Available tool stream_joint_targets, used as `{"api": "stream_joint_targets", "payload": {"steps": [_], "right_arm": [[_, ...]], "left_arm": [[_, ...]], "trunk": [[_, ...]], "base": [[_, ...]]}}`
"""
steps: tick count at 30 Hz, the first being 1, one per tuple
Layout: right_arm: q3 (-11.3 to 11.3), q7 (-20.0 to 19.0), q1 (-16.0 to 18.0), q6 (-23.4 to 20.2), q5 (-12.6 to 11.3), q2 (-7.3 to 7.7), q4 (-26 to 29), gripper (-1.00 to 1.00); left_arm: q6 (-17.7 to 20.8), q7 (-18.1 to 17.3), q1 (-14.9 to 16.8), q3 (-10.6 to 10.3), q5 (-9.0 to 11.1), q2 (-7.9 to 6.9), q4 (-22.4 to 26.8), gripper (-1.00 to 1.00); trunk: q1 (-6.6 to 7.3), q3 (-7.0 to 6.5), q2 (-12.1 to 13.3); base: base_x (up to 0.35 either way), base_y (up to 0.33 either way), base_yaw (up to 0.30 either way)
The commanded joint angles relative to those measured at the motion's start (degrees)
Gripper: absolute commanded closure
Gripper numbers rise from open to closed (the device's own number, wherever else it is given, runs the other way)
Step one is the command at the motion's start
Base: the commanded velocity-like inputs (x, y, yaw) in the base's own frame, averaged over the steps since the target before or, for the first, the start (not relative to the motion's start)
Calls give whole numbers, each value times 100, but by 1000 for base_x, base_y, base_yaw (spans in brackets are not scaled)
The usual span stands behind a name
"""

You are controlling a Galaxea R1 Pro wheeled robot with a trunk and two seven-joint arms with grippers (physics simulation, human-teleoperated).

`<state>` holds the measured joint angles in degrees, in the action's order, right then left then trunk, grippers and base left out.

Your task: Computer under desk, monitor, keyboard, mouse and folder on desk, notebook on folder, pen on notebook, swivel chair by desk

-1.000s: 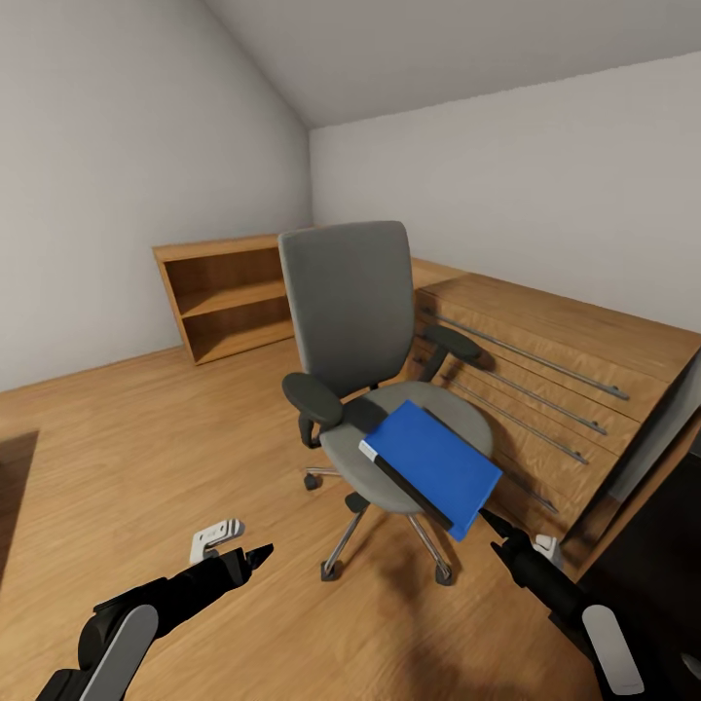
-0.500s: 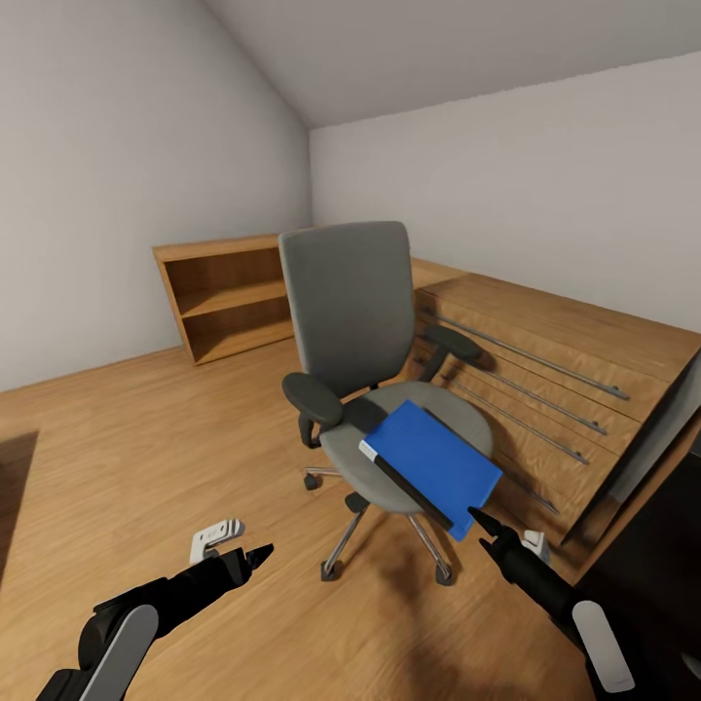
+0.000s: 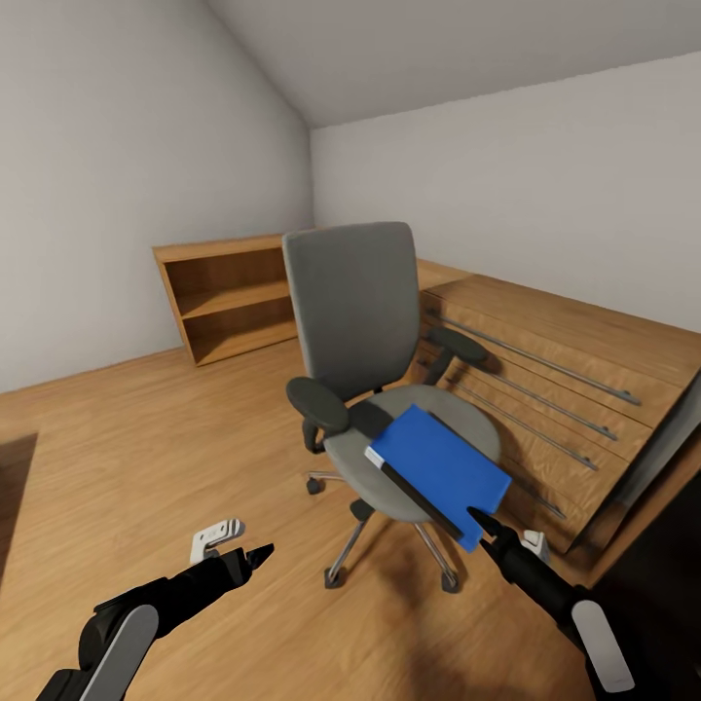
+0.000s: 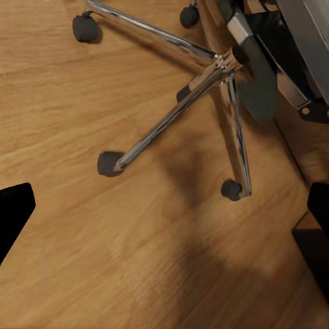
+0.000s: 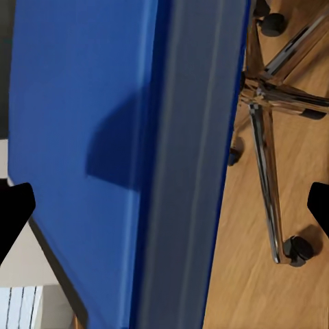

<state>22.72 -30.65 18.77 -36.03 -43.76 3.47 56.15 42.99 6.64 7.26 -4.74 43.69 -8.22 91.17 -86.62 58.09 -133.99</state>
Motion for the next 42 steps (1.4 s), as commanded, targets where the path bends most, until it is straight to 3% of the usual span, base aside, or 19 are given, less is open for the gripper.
{"api": "stream_joint_targets", "payload": {"steps": [1,41,42], "right_arm": [[13,-4,4,-44,-25,-3,1,-100],[15,-11,4,-44,-23,5,2,-100],[14,-11,4,-44,-22,5,2,100]], "left_arm": [[11,58,3,-9,60,-4,6,-100],[8,57,3,-10,78,-5,-9,-100],[8,57,3,-10,78,-5,-25,-100]], "trunk": [[0,5,-2],[0,5,-2],[0,5,-2]], "base": [[85,84,0],[24,19,0],[0,0,0]]}}
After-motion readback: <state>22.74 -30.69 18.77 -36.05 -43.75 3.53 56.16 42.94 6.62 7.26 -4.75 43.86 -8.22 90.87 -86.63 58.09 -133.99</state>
